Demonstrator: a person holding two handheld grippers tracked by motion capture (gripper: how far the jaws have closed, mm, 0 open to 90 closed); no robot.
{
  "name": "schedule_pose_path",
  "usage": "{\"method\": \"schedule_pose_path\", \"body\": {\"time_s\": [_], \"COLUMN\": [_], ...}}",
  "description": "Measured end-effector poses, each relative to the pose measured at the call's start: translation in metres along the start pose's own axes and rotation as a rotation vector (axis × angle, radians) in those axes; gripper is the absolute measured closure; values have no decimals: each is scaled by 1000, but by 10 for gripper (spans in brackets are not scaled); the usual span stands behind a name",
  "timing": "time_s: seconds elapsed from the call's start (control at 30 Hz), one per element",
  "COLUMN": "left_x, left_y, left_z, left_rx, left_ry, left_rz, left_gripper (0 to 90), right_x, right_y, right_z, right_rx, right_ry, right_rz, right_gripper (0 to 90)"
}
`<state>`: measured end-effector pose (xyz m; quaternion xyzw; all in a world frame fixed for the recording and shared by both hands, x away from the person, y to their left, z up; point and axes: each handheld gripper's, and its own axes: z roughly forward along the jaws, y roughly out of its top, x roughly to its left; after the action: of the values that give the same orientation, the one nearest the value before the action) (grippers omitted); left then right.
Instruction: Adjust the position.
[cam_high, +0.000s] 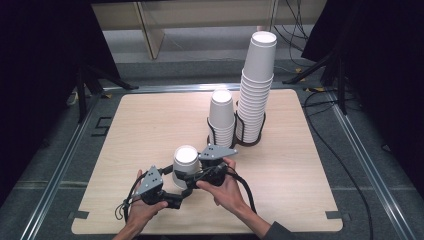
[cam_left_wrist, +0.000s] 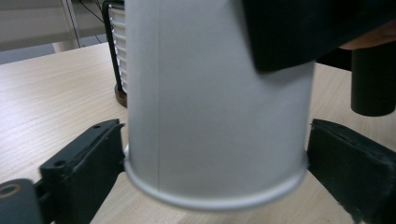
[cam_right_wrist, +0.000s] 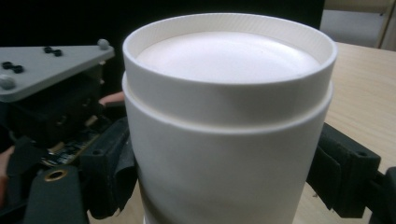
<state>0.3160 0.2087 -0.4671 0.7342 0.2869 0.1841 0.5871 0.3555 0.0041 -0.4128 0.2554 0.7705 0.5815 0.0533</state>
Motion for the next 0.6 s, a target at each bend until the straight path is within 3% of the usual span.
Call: {"method": "schedule_pose_path", "body": {"time_s": [0.03,0.1,0.2,0.23,0.3,0.4,0.47,0.57,0.6], "left_x": [0,-1,-1,-1,-1,-1,-2,-3,-3], "left_y": [0,1,0,0,1,0,1,1,1], "left_z": [0,0,2,2,0,2,-1,0,0], "left_rx": [5,11,-21,-24,-7,-27,-1,-24,-31], "left_ry": [2,3,-10,-11,-1,-14,-1,-7,-9], "left_rz": [1,8,6,5,7,3,13,4,22], "left_gripper": [19,12,12,13,13,14,16,53,77], "right_x": [1,5,8,8,8,13,12,11,12], "right_y": [0,0,-1,-1,-1,-1,0,0,-1], "right_z": [0,2,3,3,3,1,2,2,2], "right_rx": [3,9,13,8,6,28,20,21,26], "right_ry": [-12,8,30,23,32,54,62,56,55], "right_rz": [-12,-1,12,-4,6,61,42,31,55], "right_gripper": [195,195,195,195,195,195,195,194,191]}}
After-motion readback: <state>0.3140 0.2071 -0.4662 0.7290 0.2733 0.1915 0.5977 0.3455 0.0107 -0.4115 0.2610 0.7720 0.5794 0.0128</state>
